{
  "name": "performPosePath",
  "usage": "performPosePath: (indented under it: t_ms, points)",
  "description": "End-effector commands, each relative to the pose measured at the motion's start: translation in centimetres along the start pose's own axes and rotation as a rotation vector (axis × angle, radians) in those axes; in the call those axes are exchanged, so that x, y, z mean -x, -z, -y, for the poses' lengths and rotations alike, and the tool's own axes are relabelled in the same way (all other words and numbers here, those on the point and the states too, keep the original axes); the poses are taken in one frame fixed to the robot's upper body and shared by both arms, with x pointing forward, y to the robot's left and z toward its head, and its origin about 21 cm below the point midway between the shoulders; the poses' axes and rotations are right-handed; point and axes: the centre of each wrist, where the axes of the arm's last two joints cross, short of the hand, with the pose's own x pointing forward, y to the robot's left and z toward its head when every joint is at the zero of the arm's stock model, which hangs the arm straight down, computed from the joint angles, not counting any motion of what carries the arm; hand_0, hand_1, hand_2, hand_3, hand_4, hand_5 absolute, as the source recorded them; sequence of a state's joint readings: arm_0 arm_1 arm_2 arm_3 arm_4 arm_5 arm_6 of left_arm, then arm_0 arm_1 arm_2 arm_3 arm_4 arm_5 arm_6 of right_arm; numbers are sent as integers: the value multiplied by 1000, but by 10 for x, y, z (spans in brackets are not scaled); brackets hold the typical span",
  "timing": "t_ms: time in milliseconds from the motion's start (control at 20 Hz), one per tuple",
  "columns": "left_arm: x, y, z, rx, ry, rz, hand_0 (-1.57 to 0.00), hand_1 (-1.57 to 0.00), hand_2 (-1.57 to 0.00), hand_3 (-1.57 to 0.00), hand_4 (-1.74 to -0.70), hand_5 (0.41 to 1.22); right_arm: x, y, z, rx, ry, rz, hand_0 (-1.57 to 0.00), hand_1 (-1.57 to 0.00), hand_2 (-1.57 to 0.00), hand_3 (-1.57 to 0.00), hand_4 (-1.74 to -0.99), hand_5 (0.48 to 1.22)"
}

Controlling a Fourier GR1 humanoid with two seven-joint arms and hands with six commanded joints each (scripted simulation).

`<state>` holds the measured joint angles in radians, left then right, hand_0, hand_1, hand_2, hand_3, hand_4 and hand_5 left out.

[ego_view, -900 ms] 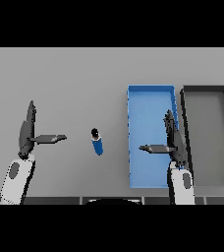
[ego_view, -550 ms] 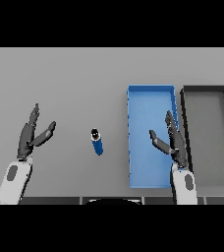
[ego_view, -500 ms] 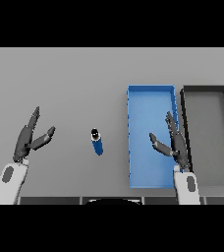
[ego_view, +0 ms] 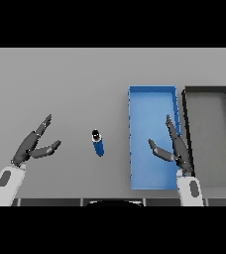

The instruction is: Pick up the blue pipe and place it into the blue bin.

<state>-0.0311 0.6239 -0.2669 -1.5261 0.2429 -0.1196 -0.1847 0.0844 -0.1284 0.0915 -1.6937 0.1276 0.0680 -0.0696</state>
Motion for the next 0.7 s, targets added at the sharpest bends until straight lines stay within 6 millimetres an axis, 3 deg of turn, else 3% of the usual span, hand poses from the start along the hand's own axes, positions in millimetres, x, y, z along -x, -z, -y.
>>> performPosePath:
  t_ms: [0,300,650]
  points:
    - [-4,0,3,38,10,-1,1,1,1,1,-1024,573,2,0,-1,-5,2,-11,1,1,1,1,-1220,589]
    - [-21,2,30,235,8,-60,1,1,1,1,-1076,488,2,2,3,-13,-2,22,1,1,1,1,-1239,606]
    - [-17,20,81,364,-11,-37,1,1,1,1,-1114,447,3,2,0,-11,8,13,1,1,1,1,-1265,616]
